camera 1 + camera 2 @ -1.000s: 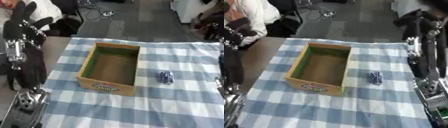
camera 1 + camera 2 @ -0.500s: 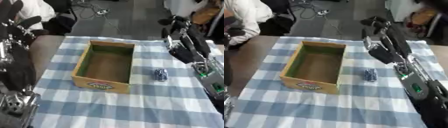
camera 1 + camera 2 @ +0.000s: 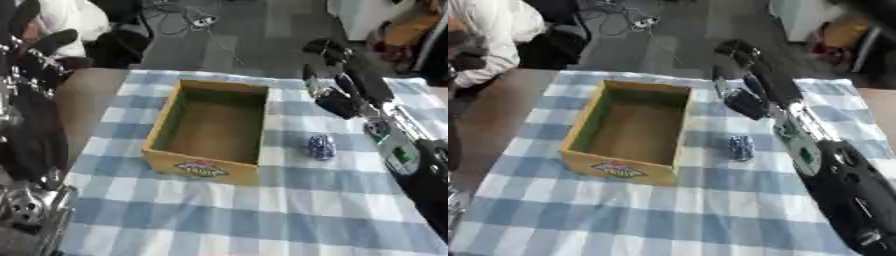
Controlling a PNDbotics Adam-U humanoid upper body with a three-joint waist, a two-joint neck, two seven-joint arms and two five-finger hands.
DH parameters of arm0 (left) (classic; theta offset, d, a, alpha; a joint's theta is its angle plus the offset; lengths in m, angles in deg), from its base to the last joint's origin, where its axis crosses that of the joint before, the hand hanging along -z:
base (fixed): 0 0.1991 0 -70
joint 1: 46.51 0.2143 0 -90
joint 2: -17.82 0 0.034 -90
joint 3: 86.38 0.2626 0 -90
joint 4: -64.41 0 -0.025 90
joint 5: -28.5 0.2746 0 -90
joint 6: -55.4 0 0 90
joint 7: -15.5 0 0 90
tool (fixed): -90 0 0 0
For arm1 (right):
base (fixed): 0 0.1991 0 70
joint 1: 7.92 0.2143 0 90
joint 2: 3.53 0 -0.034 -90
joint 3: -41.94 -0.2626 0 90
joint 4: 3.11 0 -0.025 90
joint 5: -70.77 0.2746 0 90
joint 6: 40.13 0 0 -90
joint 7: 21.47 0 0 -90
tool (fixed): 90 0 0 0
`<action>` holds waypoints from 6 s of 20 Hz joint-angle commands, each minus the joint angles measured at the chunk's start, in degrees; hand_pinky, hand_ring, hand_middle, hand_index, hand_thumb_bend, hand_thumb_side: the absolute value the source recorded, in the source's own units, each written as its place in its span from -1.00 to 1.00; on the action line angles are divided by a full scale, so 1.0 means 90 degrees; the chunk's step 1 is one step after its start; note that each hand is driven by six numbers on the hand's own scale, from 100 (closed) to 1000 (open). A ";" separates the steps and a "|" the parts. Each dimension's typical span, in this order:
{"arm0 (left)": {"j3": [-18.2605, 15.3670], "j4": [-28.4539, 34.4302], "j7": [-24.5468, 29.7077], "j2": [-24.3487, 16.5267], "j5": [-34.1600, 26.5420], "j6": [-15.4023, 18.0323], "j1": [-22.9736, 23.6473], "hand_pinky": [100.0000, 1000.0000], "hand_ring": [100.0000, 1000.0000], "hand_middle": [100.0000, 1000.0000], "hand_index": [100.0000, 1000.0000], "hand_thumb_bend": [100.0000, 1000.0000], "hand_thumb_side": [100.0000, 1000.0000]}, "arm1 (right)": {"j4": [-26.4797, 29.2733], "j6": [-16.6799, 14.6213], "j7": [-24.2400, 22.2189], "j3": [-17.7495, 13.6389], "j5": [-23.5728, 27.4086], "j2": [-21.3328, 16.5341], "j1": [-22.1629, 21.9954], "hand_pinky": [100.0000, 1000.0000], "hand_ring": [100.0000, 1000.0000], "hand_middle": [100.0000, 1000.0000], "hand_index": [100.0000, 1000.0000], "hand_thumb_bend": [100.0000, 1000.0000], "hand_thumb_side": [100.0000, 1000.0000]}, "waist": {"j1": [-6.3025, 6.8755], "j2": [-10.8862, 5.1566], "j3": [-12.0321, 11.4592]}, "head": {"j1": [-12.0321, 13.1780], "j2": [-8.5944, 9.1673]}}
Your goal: Pick up objects on the table and place them in the box.
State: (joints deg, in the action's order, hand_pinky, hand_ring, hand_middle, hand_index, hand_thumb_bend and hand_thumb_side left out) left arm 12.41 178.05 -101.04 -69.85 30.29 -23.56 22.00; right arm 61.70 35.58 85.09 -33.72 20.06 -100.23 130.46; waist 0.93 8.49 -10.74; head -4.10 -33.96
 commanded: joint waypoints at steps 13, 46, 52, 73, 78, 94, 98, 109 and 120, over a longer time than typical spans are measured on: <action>0.0000 0.0106 0.0014 -0.0084 0.0018 -0.0012 -0.0068 0.14 0.38 0.82 1.00 -0.53 1.00 | -0.0574 0.0058 -0.0840 -0.0145 -0.1064 -0.0096 -0.0020 0.74 0.74 0.85 0.83 -0.98 1.00 | 0.0012 -0.0105 0.0011 | 0.0103 0.0000; 0.0018 0.0106 0.0021 -0.0095 0.0020 -0.0034 -0.0075 0.14 0.38 0.82 1.00 -0.54 1.00 | -0.1351 -0.0647 -0.0949 -0.0247 -0.1963 -0.0113 -0.0090 0.76 0.71 0.78 0.88 -0.54 1.00 | 0.0031 -0.0071 0.0032 | 0.0150 0.0026; 0.0027 0.0106 0.0028 -0.0089 0.0016 -0.0037 -0.0091 0.14 0.38 0.83 1.00 -0.54 1.00 | -0.1492 -0.0643 -0.0888 -0.0275 -0.2056 0.0002 -0.0111 0.73 0.71 0.78 0.88 -0.61 1.00 | 0.0039 -0.0052 0.0023 | 0.0149 0.0050; 0.0056 0.0106 0.0050 0.0014 -0.0020 -0.0002 -0.0248 0.14 0.39 0.83 1.00 -0.53 1.00 | -0.2033 -0.0567 -0.0741 -0.0471 -0.2614 0.0143 -0.0059 0.67 0.72 0.88 0.95 -0.76 1.00 | 0.0020 0.0144 -0.0128 | 0.0141 0.0256; 0.0061 0.0106 0.0056 0.0016 -0.0029 -0.0005 -0.0273 0.14 0.39 0.84 1.00 -0.53 1.00 | -0.2126 -0.0484 -0.0746 -0.0539 -0.2715 0.0110 0.0010 0.66 0.74 0.90 0.96 -0.80 1.00 | 0.0011 0.0195 -0.0140 | 0.0160 0.0317; 0.0050 0.0106 0.0073 0.0002 -0.0020 -0.0045 -0.0271 0.14 0.40 0.84 1.00 -0.53 1.00 | -0.2297 -0.0218 0.0093 -0.0706 -0.2583 0.0059 -0.0050 -0.72 0.40 0.78 0.91 -0.64 1.00 | 0.0016 0.0200 -0.0128 | 0.0192 0.0337; 0.0053 0.0106 0.0079 -0.0003 -0.0015 -0.0053 -0.0269 0.15 0.40 0.84 1.00 -0.53 1.00 | -0.2331 -0.0188 0.0480 -0.0733 -0.2564 0.0054 -0.0099 -1.00 -0.15 0.47 0.77 -0.85 0.99 | 0.0015 0.0197 -0.0120 | 0.0203 0.0335; 0.0051 0.0106 0.0093 0.0005 0.0004 -0.0051 -0.0292 0.15 0.40 0.84 1.00 -0.53 1.00 | -0.2439 0.0030 0.1358 -0.0729 -0.3140 0.0035 -0.0208 -1.00 -0.19 0.32 0.57 -0.85 1.00 | 0.0000 0.0180 -0.0138 | 0.0230 0.0312; 0.0054 0.0106 0.0095 0.0011 0.0010 -0.0045 -0.0312 0.15 0.41 0.84 1.00 -0.53 1.00 | -0.2494 0.0064 0.2149 -0.0793 -0.3644 0.0112 -0.0348 -1.00 -0.49 0.00 0.17 -0.86 1.00 | 0.0009 0.0206 -0.0144 | 0.0223 0.0325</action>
State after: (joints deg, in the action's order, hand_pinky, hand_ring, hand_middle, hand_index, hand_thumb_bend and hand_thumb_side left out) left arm 13.09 178.05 -100.40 -69.46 30.24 -24.11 20.15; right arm 39.24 36.12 103.09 -40.54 -12.03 -98.30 127.60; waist 0.92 11.13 -11.91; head -2.52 -31.66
